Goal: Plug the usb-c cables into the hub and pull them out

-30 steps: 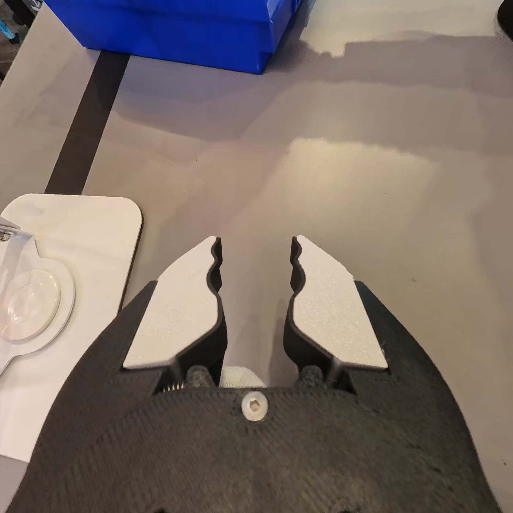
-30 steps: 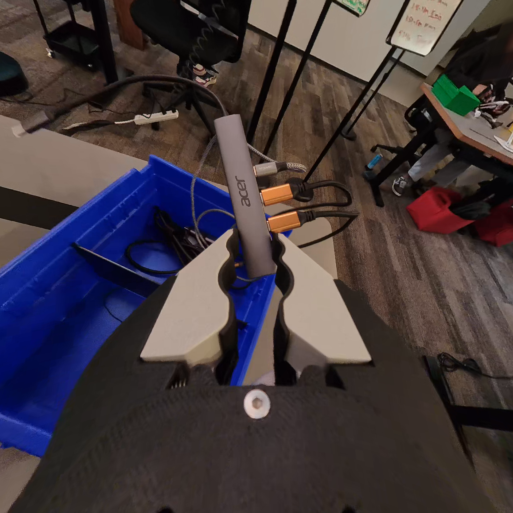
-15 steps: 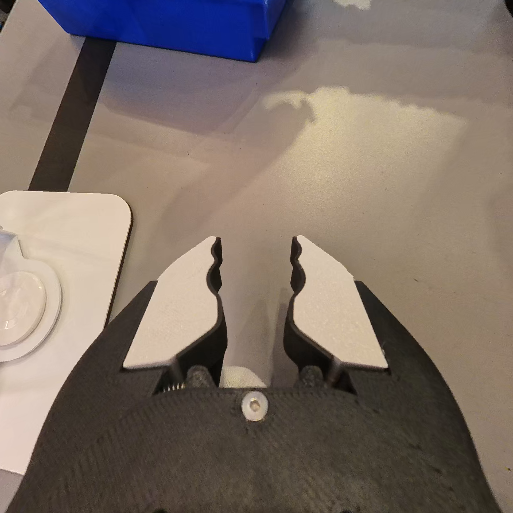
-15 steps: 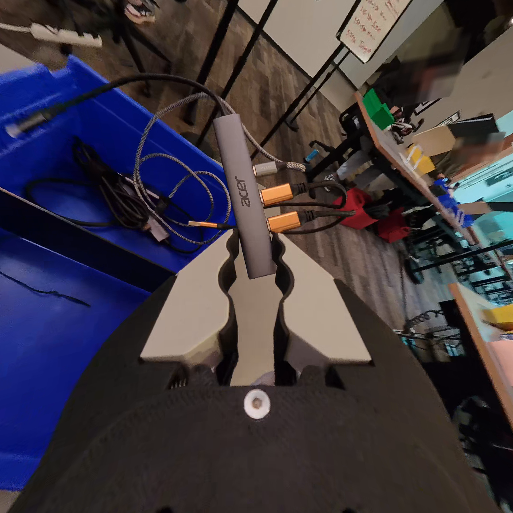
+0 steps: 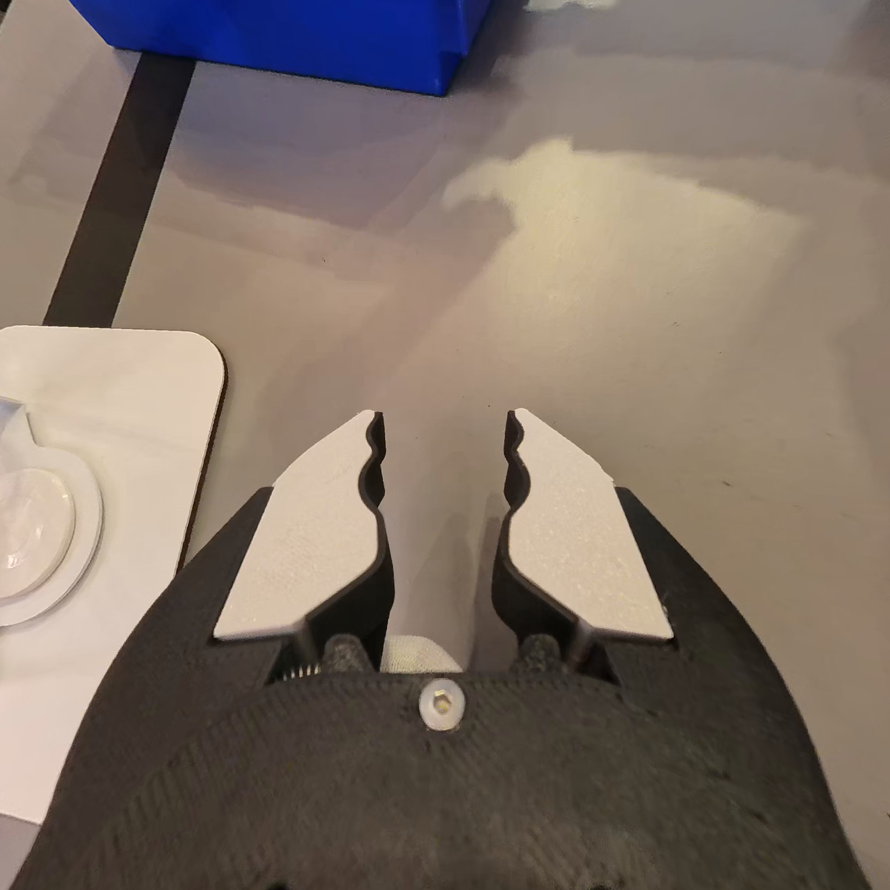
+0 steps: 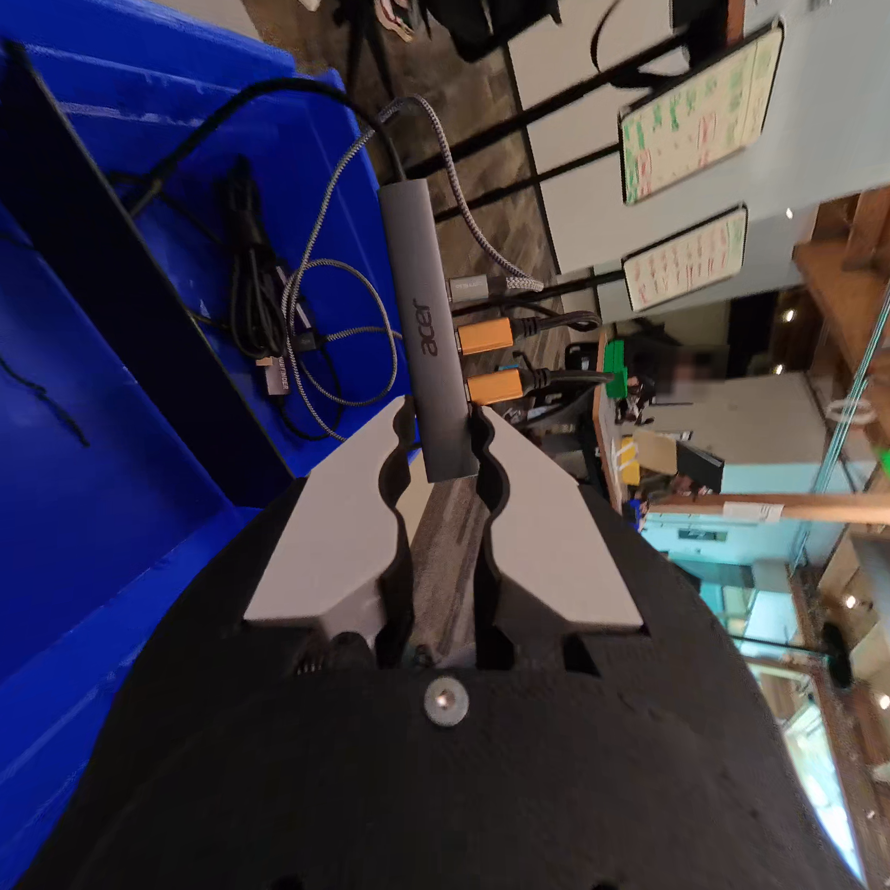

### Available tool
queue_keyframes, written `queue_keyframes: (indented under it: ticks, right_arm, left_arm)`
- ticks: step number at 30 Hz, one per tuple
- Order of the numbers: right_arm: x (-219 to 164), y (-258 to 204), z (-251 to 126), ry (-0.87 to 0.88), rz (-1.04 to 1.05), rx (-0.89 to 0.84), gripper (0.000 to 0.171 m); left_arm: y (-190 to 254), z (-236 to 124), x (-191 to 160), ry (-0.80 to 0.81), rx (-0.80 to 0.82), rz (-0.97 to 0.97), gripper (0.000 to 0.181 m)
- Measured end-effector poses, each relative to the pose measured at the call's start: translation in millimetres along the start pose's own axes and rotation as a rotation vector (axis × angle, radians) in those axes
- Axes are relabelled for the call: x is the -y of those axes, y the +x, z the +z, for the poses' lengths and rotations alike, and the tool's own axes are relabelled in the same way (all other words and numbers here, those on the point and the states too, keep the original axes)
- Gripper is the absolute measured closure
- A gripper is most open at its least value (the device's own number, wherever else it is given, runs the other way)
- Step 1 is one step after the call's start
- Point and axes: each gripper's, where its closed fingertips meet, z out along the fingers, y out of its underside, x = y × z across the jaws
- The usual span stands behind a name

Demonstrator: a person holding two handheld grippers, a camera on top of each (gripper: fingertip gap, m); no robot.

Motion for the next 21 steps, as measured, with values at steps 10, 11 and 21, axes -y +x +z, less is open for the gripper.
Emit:
queue_keyframes:
  ticks: [10,11,21]
  right_arm:
    - [2.9,-21.9,8.7,0.006,-0.035,0.141,0.151]
    - [-1.7,-26.7,11.9,-0.011,-0.011,0.168,0.151]
    - [-12.1,-71.2,35.2,-0.07,-0.05,0.443,0.151]
  left_arm:
    - [-0.7,0.6,-1.1,-0.003,0.0,-0.002,0.134]
    - [-0.3,1.0,-1.2,-0.005,0.0,-0.001,0.134]
    - [-0.1,2.6,-2.7,-0.014,0.001,0.0,0.134]
